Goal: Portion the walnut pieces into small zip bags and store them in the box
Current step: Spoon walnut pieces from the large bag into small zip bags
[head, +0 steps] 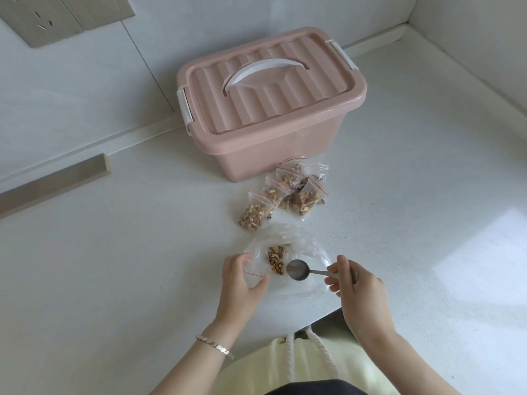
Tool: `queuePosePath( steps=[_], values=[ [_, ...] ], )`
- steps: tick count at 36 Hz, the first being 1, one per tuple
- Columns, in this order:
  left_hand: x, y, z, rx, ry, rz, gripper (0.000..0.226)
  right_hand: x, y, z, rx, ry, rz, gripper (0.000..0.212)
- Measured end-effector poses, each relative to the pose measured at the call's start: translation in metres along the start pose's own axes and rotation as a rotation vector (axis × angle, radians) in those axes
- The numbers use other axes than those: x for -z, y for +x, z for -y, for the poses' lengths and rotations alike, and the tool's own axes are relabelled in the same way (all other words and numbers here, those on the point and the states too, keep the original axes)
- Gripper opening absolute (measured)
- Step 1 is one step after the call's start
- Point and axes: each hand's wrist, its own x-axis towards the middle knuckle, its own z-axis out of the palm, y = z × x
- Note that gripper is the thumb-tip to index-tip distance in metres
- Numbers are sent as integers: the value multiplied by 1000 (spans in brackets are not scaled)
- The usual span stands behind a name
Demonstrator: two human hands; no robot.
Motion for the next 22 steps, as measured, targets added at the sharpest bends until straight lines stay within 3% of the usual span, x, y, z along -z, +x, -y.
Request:
queuePosePath(
  steps=[6, 12, 22],
  values=[
    [-2, 9, 5, 20, 109, 190, 35, -5, -1, -2, -35, 49, 17, 32],
    [3, 13, -5, 103, -35, 304, 27, -9, 3, -11, -183, 233, -29, 35],
    [-2, 12, -20, 345, -252, 323, 23, -15, 10, -26, -247, 369, 13, 37]
  ],
)
